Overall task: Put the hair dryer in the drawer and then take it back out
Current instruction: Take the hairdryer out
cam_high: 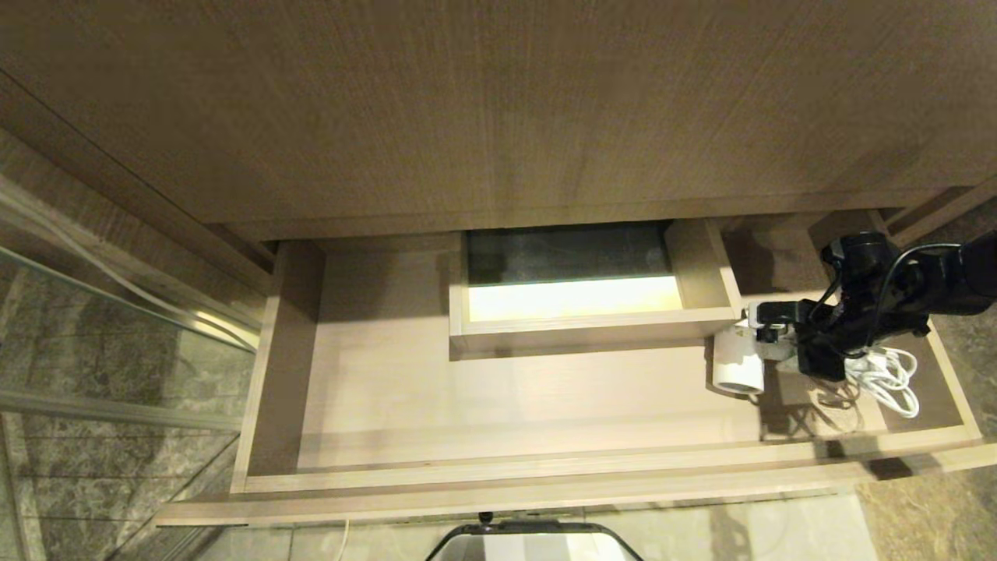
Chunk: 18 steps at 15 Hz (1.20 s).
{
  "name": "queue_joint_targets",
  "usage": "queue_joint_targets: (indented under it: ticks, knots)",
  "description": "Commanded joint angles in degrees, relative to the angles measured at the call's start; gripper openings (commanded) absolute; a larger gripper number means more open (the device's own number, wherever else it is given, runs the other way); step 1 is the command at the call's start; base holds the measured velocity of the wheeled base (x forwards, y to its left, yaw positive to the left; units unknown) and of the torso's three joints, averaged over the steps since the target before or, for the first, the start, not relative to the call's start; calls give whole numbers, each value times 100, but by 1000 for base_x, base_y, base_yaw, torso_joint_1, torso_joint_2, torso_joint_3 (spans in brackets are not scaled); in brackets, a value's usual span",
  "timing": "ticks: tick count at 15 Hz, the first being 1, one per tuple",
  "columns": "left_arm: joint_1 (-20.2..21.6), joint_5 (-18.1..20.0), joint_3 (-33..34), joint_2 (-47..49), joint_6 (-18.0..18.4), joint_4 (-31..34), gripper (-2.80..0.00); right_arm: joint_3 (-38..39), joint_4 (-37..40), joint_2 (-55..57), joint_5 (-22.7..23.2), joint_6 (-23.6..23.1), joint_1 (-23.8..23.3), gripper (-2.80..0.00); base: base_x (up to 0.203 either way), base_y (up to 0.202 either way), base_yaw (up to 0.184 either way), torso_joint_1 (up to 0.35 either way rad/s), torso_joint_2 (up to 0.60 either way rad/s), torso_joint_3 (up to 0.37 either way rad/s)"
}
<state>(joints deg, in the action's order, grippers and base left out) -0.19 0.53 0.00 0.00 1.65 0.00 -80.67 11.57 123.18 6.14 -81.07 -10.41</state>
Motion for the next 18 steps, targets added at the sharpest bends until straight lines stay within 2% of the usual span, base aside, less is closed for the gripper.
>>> queue_joint_targets:
  ticks: [1, 8, 15, 16, 18]
  knots:
    - [1, 0, 9, 0, 2, 0, -280, 103, 12, -364, -8, -41, -28, -280, 0, 0, 0, 0, 0, 0]
    - [1, 0, 9, 0, 2, 0, -280, 149, 12, -889, -10, -15, -151, -280, 0, 0, 0, 0, 0, 0]
    - [7, 0, 3, 0, 2, 0, -280, 284, 244, -1691, -28, 78, -481, -280, 0, 0, 0, 0, 0, 0]
    - [1, 0, 8, 0, 2, 0, -280, 327, 248, -1867, -28, 154, -540, -280, 0, 0, 0, 0, 0, 0]
    - [10, 0, 8, 0, 2, 0, -280, 402, 255, -2232, -29, 660, -597, -280, 0, 0, 0, 0, 0, 0]
